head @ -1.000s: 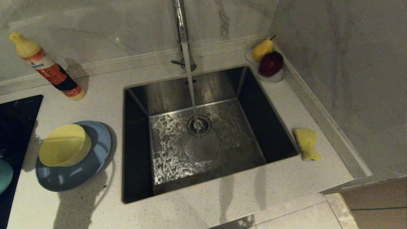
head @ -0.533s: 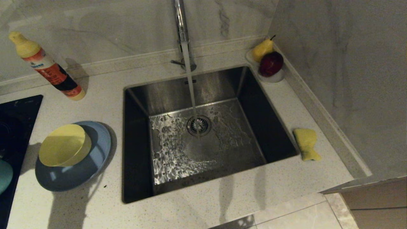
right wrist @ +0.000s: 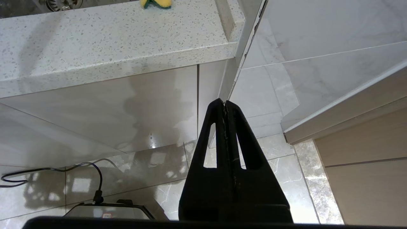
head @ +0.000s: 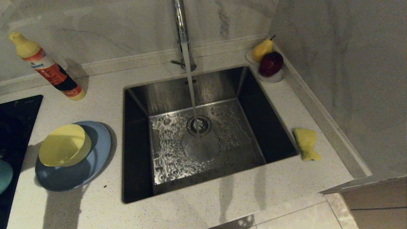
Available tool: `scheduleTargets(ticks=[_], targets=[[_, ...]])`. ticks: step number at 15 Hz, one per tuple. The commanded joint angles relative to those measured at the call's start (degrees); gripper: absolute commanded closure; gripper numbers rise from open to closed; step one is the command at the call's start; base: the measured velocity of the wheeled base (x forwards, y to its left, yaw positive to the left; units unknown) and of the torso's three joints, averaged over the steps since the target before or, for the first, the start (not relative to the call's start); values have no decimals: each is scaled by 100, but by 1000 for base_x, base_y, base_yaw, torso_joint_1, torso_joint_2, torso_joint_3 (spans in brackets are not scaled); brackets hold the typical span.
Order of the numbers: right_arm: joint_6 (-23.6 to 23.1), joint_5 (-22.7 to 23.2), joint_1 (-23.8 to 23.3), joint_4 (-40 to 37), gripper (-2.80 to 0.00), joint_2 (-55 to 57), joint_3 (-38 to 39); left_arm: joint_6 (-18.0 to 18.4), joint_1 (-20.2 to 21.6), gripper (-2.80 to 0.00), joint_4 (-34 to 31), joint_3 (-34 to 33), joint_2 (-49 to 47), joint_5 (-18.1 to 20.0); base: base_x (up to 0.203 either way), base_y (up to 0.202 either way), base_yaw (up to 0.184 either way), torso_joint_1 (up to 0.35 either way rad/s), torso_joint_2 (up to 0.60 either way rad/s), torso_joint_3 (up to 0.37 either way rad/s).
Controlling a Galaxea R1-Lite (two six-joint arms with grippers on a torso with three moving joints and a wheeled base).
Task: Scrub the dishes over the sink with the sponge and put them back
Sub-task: Pick up a bowl and the sponge
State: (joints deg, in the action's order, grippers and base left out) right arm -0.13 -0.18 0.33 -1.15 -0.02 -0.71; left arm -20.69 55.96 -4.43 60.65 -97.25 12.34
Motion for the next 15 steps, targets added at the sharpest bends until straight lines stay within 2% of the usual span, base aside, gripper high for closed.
scheduleTargets(ticks=[1, 5, 15], targets=[[-4, 1, 2, 0, 0, -6, 0, -18, 73, -280, -18, 0, -128, 24, 0, 0, 0, 0, 0, 0], [-4, 1, 2, 0, 0, -6, 0, -154, 187, -280, -32, 9, -259, 489, 0, 0, 0, 0, 0, 0], [-4, 1, 2, 0, 0, -6, 0, -176, 389, -280, -37, 35, -599, 529, 0, 0, 0, 0, 0, 0]])
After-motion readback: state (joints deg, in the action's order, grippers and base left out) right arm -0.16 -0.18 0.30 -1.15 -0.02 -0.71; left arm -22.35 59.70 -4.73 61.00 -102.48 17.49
